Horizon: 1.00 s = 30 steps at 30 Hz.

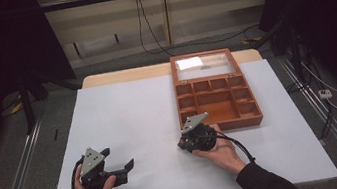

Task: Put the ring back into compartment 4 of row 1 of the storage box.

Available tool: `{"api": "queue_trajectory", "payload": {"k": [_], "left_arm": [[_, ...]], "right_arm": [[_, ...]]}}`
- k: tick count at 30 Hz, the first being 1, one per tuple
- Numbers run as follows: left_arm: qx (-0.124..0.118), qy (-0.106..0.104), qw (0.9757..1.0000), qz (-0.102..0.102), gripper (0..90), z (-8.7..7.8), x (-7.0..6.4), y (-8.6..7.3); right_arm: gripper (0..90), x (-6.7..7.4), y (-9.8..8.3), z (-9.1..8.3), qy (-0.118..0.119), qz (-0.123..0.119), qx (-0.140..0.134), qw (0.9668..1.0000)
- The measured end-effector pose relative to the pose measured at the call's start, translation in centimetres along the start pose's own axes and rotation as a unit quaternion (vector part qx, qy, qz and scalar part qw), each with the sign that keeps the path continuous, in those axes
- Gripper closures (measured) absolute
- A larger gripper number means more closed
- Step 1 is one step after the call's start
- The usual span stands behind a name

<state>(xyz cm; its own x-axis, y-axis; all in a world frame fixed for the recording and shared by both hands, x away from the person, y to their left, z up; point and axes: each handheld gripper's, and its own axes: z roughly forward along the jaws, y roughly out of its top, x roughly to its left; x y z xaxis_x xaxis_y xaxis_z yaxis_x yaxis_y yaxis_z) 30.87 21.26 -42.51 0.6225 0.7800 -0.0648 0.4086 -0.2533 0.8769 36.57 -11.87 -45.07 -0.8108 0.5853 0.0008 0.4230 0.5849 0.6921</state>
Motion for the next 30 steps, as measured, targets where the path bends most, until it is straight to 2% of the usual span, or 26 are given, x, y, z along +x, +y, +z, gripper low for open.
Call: {"api": "queue_trajectory", "payload": {"k": [30], "left_arm": [[-0.002,-0.001,1.0000,-0.002,7.3,-0.1,0.1,0.0]], "right_arm": [[70.2,0.1,-0.1,-2.4,0.009,0.006,-0.032,0.9994]]}}
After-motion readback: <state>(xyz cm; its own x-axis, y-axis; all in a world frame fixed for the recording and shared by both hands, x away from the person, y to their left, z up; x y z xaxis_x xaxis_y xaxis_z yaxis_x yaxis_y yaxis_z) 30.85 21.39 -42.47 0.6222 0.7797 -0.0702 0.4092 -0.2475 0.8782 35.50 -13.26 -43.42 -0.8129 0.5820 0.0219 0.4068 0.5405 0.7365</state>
